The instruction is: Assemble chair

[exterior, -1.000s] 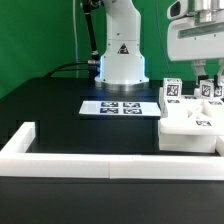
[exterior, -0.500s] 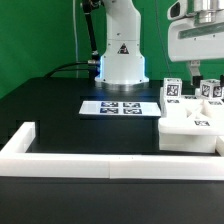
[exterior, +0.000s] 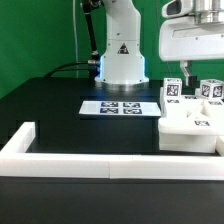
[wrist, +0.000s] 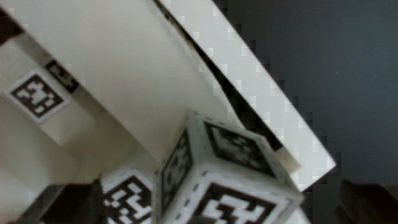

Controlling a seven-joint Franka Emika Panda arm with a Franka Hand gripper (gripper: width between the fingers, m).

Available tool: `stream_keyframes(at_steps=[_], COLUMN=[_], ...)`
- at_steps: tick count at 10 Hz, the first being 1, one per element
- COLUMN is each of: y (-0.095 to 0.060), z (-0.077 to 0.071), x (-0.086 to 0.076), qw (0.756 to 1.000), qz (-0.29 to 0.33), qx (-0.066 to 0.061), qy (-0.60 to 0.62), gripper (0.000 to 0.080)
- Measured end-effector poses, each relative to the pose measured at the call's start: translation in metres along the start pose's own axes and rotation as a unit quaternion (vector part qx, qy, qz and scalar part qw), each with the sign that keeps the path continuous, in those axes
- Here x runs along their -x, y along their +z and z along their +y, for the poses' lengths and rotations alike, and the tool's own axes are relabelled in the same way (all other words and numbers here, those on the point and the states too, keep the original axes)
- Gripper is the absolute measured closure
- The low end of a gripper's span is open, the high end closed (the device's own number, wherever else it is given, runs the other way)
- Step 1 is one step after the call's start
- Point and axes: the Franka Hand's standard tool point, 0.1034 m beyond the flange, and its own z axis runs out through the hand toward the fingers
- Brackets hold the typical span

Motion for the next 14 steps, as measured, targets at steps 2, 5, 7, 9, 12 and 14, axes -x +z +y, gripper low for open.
stream_keyframes(at_steps=[2,5,7,9,12,14], y=[0.0002,0.0002,0.0003,0.0003,0.0002,0.0002], z=[0.0011,-0.0001,0.001,0.0014,0.0014,0.0014], x=[-0.0007,0.0002,-0.001,-0.0013,-0.0014,-0.0016], qw=[0.995,0.977,0.968,0.967,0.97,0.975], qz=[0.0,0.002,0.003,0.003,0.003,0.004], qx=[0.0,0.008,0.011,0.012,0.012,0.012], qy=[-0.105,-0.213,-0.252,-0.253,-0.242,-0.224], gripper=[0.015,0.015,0.015,0.0239,0.0516,0.0515])
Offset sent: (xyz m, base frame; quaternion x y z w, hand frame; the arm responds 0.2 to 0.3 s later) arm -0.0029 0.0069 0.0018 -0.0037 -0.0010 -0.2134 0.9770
